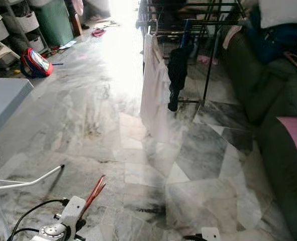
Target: Hang hanger
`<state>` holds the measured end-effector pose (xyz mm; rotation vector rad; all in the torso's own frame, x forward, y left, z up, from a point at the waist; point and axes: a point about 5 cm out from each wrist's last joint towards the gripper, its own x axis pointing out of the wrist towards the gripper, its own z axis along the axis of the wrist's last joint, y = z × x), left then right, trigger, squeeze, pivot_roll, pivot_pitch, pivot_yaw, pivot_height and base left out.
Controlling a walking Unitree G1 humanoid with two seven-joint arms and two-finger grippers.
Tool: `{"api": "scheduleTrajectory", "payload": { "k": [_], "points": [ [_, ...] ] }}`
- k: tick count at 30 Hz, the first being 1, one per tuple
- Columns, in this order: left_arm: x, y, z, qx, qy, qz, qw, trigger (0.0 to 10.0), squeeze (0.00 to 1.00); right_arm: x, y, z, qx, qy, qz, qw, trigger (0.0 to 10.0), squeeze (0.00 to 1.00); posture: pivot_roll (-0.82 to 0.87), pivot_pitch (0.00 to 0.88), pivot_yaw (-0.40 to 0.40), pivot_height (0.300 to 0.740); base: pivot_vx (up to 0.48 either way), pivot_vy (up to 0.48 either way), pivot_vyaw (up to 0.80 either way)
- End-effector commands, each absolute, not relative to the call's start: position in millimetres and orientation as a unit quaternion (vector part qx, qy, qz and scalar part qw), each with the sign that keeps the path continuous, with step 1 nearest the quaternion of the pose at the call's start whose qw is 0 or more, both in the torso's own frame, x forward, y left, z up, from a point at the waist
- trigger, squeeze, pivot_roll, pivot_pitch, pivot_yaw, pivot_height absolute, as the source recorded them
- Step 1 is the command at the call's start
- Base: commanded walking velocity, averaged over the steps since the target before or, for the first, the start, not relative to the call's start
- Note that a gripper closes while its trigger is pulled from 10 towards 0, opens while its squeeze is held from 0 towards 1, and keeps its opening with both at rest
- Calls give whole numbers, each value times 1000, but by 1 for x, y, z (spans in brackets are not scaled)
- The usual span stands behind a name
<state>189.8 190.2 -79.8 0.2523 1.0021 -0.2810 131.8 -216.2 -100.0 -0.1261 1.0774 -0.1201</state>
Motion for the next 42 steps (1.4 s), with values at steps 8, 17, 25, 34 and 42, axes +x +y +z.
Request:
{"api": "scheduleTrajectory", "payload": {
  "k": [8,17,25,34,42],
  "points": [
    [188,196,-79,103,470,-141,865,10000,0,134,-209,-100,-78,507,-27,858,10000,0,-145,70,70,740,0,0,0],
    [202,201,-67,108,403,-157,895,10000,0,143,-200,-97,-97,474,-17,875,10000,0,-140,139,73,740,0,0,0],
    [300,141,1,81,262,-205,939,10000,0,157,-234,-83,-75,425,-64,900,10000,0,-143,169,91,740,0,0,0],
    [286,156,-14,63,300,-160,938,10000,0,191,-203,-72,-73,380,-24,922,10000,0,-119,162,69,740,0,0,0],
    [297,149,-3,72,271,-172,944,10000,0,242,-226,-31,-114,261,-44,957,10000,0,-112,173,66,740,0,0,0]
  ]
}}
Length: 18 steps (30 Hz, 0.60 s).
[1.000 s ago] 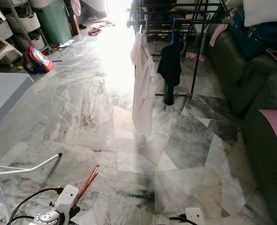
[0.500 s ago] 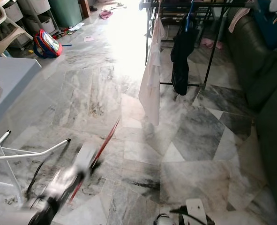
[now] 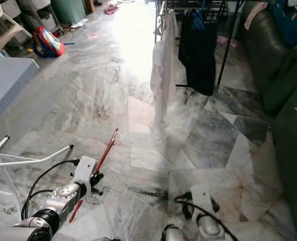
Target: Hang hanger
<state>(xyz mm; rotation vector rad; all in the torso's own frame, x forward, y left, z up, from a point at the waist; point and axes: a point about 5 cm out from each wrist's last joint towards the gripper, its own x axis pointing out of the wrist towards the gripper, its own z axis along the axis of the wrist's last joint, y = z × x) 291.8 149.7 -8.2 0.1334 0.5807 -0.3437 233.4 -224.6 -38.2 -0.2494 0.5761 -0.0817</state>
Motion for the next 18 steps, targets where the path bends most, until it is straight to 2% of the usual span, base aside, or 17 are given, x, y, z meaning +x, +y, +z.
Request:
{"api": "scheduleTrajectory", "payload": {
  "k": [1,4,6,12,14,16,18],
  "points": [
    [300,147,0,73,265,-174,946,10000,0,248,-228,-25,-110,251,-45,961,10000,0,-116,179,62,740,0,0,0],
    [306,145,7,72,248,-174,950,10000,0,259,-231,-16,-107,234,-40,966,10000,0,-122,184,55,740,0,0,0],
    [321,138,25,63,211,-171,960,10000,0,274,-228,-1,-104,204,-8,973,10000,0,-116,181,47,740,0,0,0],
    [344,122,56,44,150,-197,968,10000,0,296,-203,26,-112,127,104,980,10000,0,-113,186,45,740,0,0,0],
    [351,111,71,54,120,-235,963,10000,0,304,-192,44,-136,84,159,974,10000,0,-105,186,43,740,0,0,0],
    [352,109,74,57,115,-240,962,10000,0,305,-191,47,-142,77,170,972,10000,0,-104,186,44,740,0,0,0],
    [360,103,90,67,90,-274,955,10000,0,307,-187,69,-186,34,238,953,10000,0,-102,187,45,740,0,0,0]
  ]
}}
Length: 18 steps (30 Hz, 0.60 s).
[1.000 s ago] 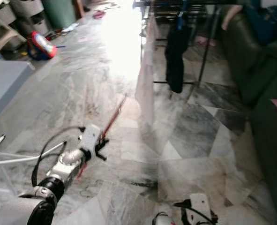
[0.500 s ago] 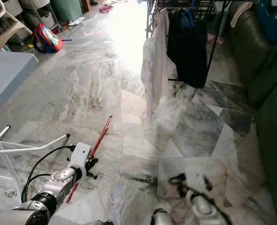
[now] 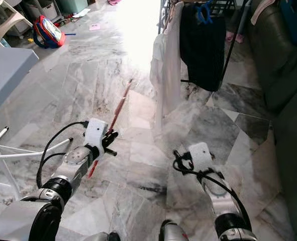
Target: Hang hanger
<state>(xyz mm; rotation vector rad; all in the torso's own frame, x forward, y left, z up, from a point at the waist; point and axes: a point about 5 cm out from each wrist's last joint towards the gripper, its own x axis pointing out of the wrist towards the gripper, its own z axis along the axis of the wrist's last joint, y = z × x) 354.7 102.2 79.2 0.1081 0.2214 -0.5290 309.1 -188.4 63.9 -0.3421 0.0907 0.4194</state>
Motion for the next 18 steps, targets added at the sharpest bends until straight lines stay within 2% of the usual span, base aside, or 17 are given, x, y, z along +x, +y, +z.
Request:
{"api": "scheduleTrajectory", "payload": {
  "k": [1,3,4,6,10,12,17,18],
  "points": [
    [364,102,98,75,80,-286,952,10000,0,306,-187,80,-212,16,274,938,10000,0,-100,189,47,740,0,0,0],
    [369,102,109,75,70,-304,947,10000,0,302,-191,96,-256,1,319,912,10000,0,-100,192,48,740,0,0,0],
    [369,102,109,75,70,-304,947,10000,0,302,-191,96,-256,1,319,912,10000,0,-100,192,48,740,0,0,0],
    [373,104,118,102,64,-326,938,10000,0,294,-199,112,-284,8,375,882,10000,0,-99,199,53,740,0,0,0],
    [376,113,121,148,76,-338,926,10000,0,284,-212,131,-347,27,426,835,10000,0,-103,204,63,740,0,0,0],
    [377,116,125,177,76,-347,918,10000,0,280,-217,142,-367,33,440,819,10000,0,-107,207,67,740,0,0,0],
    [377,118,128,200,86,-383,898,10000,0,278,-222,157,-401,37,446,799,10000,0,-124,214,86,740,0,0,0],
    [375,117,128,215,91,-406,883,10000,0,278,-223,160,-416,40,449,790,10000,0,-126,217,91,740,0,0,0]
  ]
}}
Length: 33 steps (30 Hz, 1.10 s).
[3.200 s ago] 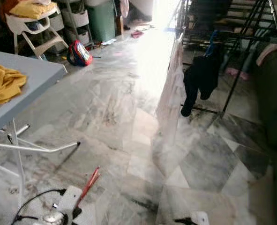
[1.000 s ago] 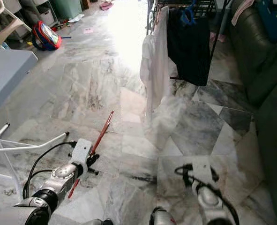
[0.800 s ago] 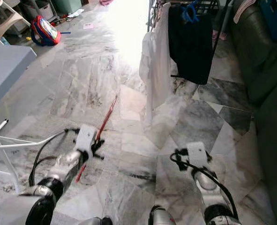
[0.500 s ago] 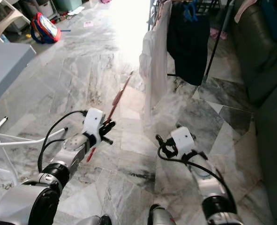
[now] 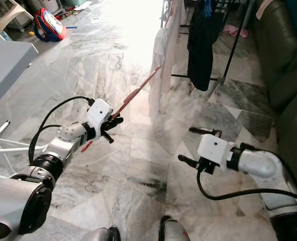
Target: Hang hanger
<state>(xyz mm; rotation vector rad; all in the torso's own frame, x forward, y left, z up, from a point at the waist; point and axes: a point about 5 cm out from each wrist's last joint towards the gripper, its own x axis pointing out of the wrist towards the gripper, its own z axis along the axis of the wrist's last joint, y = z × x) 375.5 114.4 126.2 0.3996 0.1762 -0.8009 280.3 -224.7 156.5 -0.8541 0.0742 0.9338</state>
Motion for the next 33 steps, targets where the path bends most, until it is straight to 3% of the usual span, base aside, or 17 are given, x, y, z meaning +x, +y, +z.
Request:
{"api": "scheduleTrajectory", "payload": {
  "k": [1,4,8,17,20,33],
  "points": [
    [375,116,128,223,93,-414,878,10000,0,278,-223,161,-422,41,449,786,10000,0,-126,218,91,740,0,0,0],
    [369,110,126,261,105,-475,834,10000,0,280,-224,163,-457,49,451,765,10000,0,-119,224,92,740,0,0,0],
    [366,108,125,286,112,-508,805,10000,0,283,-222,169,-481,49,453,749,10000,0,-105,231,90,740,0,0,0],
    [367,113,125,301,118,-501,803,10000,0,293,-209,193,-504,11,449,738,10000,0,-89,240,89,740,0,0,0],
    [366,113,126,316,116,-511,791,10000,0,300,-208,199,-512,3,441,737,10000,0,-92,243,89,740,0,0,0],
    [367,93,144,292,47,-538,789,10000,0,316,-201,186,-531,4,438,726,10000,0,-86,237,66,740,0,0,0]
  ]
}}
